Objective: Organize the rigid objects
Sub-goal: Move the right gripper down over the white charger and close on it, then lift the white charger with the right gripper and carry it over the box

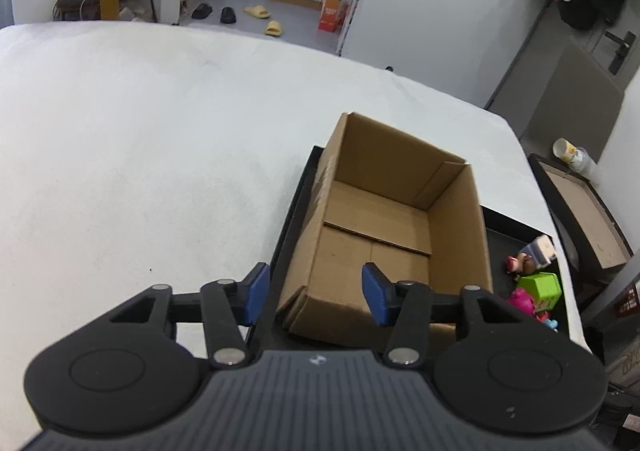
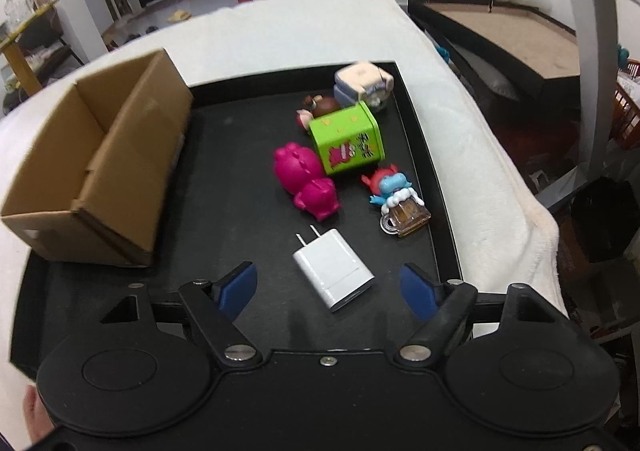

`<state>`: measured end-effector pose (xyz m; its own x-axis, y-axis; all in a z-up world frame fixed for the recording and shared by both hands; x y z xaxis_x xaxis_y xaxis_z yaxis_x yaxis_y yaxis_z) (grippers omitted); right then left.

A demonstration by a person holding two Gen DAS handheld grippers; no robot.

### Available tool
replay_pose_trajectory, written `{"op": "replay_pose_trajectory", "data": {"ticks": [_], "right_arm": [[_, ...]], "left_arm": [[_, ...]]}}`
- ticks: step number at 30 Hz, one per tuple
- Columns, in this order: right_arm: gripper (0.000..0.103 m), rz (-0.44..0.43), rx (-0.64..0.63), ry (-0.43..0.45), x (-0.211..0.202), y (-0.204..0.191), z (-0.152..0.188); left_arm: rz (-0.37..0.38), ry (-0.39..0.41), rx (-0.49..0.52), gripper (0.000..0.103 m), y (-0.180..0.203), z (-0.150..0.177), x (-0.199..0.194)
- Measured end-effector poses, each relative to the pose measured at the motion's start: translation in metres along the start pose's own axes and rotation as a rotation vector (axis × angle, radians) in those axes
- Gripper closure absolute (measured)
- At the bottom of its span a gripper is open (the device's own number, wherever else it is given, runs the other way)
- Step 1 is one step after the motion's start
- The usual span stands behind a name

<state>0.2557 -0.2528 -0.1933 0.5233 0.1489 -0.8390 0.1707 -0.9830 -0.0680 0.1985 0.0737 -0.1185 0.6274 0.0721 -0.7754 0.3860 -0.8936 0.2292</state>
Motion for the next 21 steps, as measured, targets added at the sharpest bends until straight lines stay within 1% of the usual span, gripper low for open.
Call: {"op": "replay_pose_trajectory", "data": {"ticks": [4,8,9,12,13,16,19,20,21], "right_arm": [[0.026,0.023,-0.017,-0.026,0.019,0.002,-0.001],[0.027,0.038,-0.041,-0.047,0.034,0.003,-0.001],[0.029,0.041,-0.047,-0.05,0.037,0.003,-0.001],[0.042,0.034,-0.047,-0.062,0.043,0.005,-0.002],[0.05,0.03,-0.045,-0.068,0.045,0.005,-0.002],[0.063,0.043,-0.079,-0.062,0.047,0.002,-0.003],[0.066,0.043,-0.093,-0.06,0.047,-0.001,-0.004],[0.066,0.04,-0.089,-0.062,0.047,-0.001,-0.004],[0.067,0.038,-0.086,-0.065,0.046,-0.001,-0.004]], "left_arm": [[-0.019,-0.025,-0.02,0.059,-0.005,-0.002,0.014],[-0.013,-0.048,-0.029,0.065,-0.007,-0.001,0.026],[-0.01,-0.052,-0.03,0.068,-0.008,0.0,0.028],[0.003,-0.063,-0.04,0.075,-0.008,0.0,0.033],[0.009,-0.064,-0.039,0.076,-0.008,-0.001,0.034],[0.029,-0.078,-0.03,0.077,-0.01,-0.002,0.04],[0.05,-0.092,-0.049,0.077,-0.015,-0.003,0.042],[0.049,-0.09,-0.047,0.079,-0.015,-0.004,0.041],[0.048,-0.086,-0.048,0.084,-0.015,-0.004,0.04]]}}
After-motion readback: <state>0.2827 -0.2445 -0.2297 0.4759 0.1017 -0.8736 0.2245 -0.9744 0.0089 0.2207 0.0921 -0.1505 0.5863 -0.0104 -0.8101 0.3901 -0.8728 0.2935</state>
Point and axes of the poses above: each gripper's, at about its wrist camera, not at the fingertips, and x roughly the way its jaws point, y to its right, z to its underside, the point moved 3 cm from there along x, roughly the way its jaws point, and after that the axes turned 1 degree about -y, right-handed, at the moved point
